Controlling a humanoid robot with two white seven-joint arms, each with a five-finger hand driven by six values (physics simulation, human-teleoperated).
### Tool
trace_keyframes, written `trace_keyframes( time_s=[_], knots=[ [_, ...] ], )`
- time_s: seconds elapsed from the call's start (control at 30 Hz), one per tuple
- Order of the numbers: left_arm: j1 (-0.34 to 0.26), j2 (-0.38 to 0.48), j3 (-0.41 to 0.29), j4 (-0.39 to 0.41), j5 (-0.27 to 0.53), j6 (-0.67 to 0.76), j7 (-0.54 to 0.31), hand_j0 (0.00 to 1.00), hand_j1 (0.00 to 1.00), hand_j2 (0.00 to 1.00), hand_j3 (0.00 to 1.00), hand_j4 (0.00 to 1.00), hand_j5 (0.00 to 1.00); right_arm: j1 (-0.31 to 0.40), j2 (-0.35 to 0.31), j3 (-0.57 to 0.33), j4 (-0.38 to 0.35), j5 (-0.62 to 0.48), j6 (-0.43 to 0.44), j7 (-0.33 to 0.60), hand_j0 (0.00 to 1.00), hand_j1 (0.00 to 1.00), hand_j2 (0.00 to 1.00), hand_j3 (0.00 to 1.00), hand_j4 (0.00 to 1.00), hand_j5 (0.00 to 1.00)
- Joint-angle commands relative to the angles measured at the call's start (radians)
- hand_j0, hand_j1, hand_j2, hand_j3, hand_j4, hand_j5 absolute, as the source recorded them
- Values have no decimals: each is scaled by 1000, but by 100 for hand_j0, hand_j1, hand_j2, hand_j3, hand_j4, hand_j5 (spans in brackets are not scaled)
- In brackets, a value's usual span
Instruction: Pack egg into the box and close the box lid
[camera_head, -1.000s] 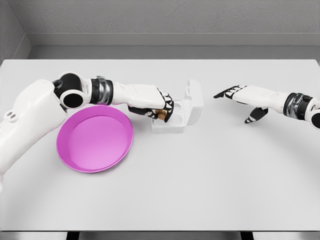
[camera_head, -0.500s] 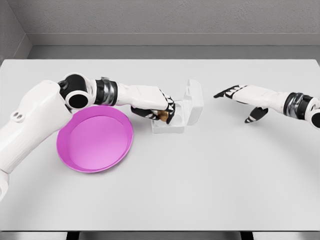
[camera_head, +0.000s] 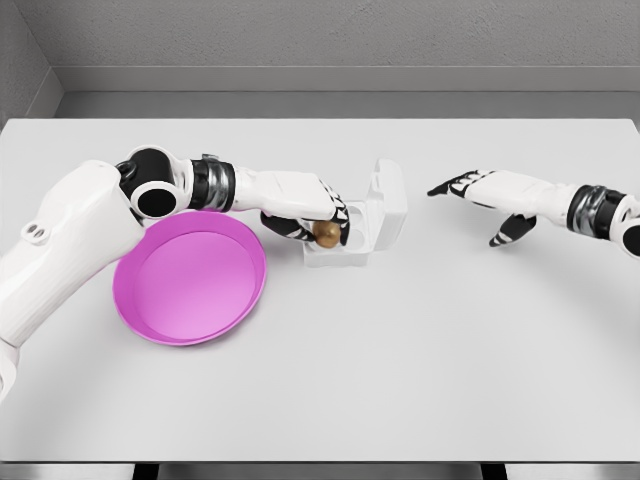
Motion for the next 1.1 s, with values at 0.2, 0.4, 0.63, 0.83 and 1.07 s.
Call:
trace_keyframes(
  time_s=[0.2, 0.4, 0.63, 0.83, 1.07],
  knots=[
    [0, 2, 3, -1, 5, 3, 0, 68, 68, 68, 68, 68, 68, 2, -1, -1, 1, -5, 1, 0, 100, 100, 100, 100, 100, 100],
    [0, 4, 3, -1, 3, 3, 0, 68, 68, 68, 68, 68, 68, 2, -4, -1, 1, -5, 1, 0, 100, 100, 100, 100, 100, 100],
    [0, 10, 7, -1, 3, 3, 0, 68, 68, 68, 68, 68, 68, 3, -6, -1, -1, -5, 1, 0, 100, 100, 100, 100, 100, 100],
    [5, 8, 7, -5, 3, 3, 0, 68, 68, 68, 68, 68, 68, 3, -7, -2, -1, -5, 1, 0, 100, 100, 100, 100, 100, 100],
    [5, 11, 16, -13, 5, 3, 0, 71, 71, 71, 71, 71, 71, 3, -7, -2, -2, -5, 1, 0, 100, 100, 100, 100, 100, 100]
  ],
)
